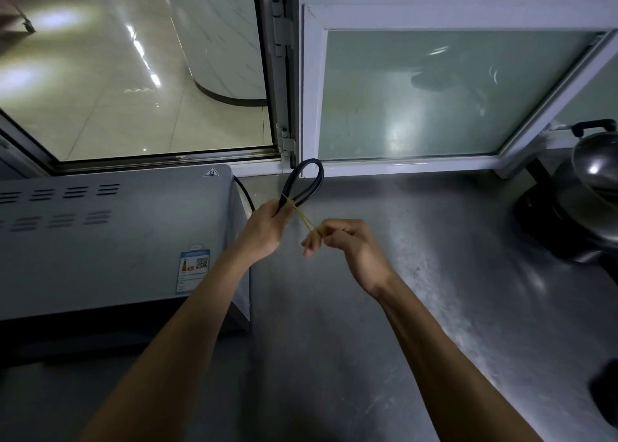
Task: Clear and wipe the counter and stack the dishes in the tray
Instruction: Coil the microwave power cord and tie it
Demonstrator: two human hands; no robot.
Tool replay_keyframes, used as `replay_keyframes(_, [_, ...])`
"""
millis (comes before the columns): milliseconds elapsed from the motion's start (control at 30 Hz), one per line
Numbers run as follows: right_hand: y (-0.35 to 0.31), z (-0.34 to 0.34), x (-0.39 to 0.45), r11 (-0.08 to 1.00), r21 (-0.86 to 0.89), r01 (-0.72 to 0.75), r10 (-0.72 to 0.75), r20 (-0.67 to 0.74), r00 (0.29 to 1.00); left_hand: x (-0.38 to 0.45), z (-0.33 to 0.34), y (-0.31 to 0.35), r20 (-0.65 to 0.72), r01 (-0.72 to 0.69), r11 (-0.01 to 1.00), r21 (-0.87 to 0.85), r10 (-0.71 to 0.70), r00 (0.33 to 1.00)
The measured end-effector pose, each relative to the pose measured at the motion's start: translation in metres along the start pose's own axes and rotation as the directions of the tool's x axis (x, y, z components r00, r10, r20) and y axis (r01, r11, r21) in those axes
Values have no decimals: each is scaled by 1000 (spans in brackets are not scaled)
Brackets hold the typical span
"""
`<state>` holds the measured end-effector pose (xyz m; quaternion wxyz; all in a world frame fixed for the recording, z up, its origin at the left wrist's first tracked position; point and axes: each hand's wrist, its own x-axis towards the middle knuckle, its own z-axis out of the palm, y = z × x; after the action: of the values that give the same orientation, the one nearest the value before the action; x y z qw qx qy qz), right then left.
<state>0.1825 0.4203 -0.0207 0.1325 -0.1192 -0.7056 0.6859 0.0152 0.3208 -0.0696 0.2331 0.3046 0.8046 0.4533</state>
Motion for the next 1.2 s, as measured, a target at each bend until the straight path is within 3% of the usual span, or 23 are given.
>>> replay_keyframes(67, [-3,2,2,998,28,49,-49,-10,999,1,2,-4,18,13,999,38,-14,1000])
replay_keyframes(200, [-4,9,6,981,166,98,-99,-1,995,3,2,1,40,29,998,-52,-27,999])
replay_keyframes(300, [1,11,9,979,176,101,-100,-10,995,3,2,2,32,26,997,-78,-24,999])
replay_keyframes(467, [1,7,8,973,231,15,-13,-10,1000,-1,4,-6,64,-34,999,36,32,997])
replay_keyframes(700, [14,18,4,920,391,12,44,-134,990,-2,10,1,-14,6,997,-76,-8,1000])
replay_keyframes(800, [25,26,3,796,606,2,139,-186,973,-3,11,0,-25,-7,992,-126,4,1000])
replay_keyframes(900, [39,34,5,563,826,7,323,-228,919,-7,13,-1,-69,1,993,-120,-10,998])
replay_keyframes(1000, [44,35,6,381,922,73,443,-251,861,-12,17,-3,-96,3,997,-79,-10,995])
replay_keyframes(1100, [42,32,10,330,936,121,494,-281,823,-16,17,-8,-93,2,998,-66,-8,996])
replay_keyframes(1200, [41,27,15,352,925,143,499,-315,807,-23,17,-6,-70,-60,998,-26,58,996])
